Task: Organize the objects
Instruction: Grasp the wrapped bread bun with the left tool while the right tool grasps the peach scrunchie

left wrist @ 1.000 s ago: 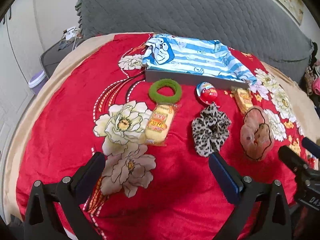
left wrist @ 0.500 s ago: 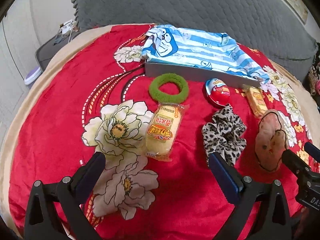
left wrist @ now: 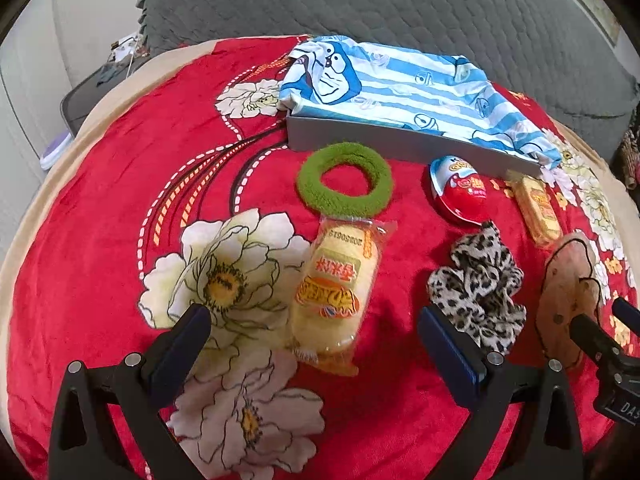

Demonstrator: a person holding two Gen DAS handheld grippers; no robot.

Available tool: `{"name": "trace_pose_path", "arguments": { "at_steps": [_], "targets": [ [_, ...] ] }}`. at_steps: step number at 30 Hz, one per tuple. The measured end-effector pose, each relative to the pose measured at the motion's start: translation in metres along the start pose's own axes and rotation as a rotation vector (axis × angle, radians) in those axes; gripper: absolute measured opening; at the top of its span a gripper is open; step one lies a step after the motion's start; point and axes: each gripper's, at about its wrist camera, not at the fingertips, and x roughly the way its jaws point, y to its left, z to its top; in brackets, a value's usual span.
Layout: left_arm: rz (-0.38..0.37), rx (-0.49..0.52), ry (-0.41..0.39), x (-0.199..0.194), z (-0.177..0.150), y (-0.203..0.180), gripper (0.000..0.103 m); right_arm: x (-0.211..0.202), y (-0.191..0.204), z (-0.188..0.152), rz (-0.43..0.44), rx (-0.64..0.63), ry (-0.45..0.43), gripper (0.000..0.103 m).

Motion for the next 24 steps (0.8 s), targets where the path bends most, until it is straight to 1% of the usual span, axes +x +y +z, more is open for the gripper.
{"name": "trace_pose_path", "arguments": {
  "at_steps": [5, 8, 10, 12, 14, 16, 17, 19, 20, 21, 22, 23, 24],
  "targets": [
    [-0.014, -0.007, 0.003, 0.009, 0.006, 0.004, 0.103, 0.008, 0.0, 0.003, 0.006, 0.011, 0.012, 0.102],
    [-0.009, -0.01, -0.008, 0.011, 0.007, 0.005, 0.103, 0.014, 0.0, 0.004, 0.01, 0.015, 0.02, 0.102],
    [-0.004, -0.009, -0.016, 0.012, 0.007, 0.007, 0.103, 0.016, 0.0, 0.005, 0.012, 0.015, 0.022, 0.1],
    [-0.002, -0.009, -0.012, 0.014, 0.007, 0.009, 0.102, 0.02, 0.0, 0.006, 0.017, 0.014, 0.026, 0.094],
    [-0.01, -0.015, -0.002, 0.018, 0.007, 0.01, 0.101, 0.024, 0.001, 0.007, 0.023, 0.015, 0.034, 0.09],
    [-0.024, -0.017, 0.012, 0.021, 0.007, 0.01, 0.096, 0.028, 0.003, 0.008, 0.022, 0.012, 0.044, 0.089],
    [-0.025, -0.013, 0.018, 0.023, 0.007, 0.01, 0.095, 0.03, 0.003, 0.008, 0.022, 0.009, 0.048, 0.088],
    [-0.027, -0.002, 0.025, 0.025, 0.006, 0.007, 0.091, 0.034, 0.005, 0.008, 0.016, 0.002, 0.058, 0.084],
    [-0.032, 0.003, 0.027, 0.026, 0.006, 0.007, 0.09, 0.036, 0.006, 0.009, 0.018, -0.002, 0.064, 0.079],
    [-0.039, 0.006, 0.029, 0.027, 0.005, 0.006, 0.085, 0.038, 0.007, 0.008, 0.019, -0.006, 0.072, 0.076],
    [-0.043, 0.013, 0.034, 0.028, 0.005, 0.005, 0.076, 0.039, 0.007, 0.008, 0.021, -0.008, 0.079, 0.075],
    [-0.056, 0.02, 0.046, 0.03, 0.005, 0.003, 0.072, 0.041, 0.008, 0.008, 0.024, -0.009, 0.084, 0.072],
    [-0.072, 0.021, 0.063, 0.033, 0.006, 0.002, 0.065, 0.042, 0.008, 0.008, 0.028, -0.011, 0.088, 0.069]
  ]
}}
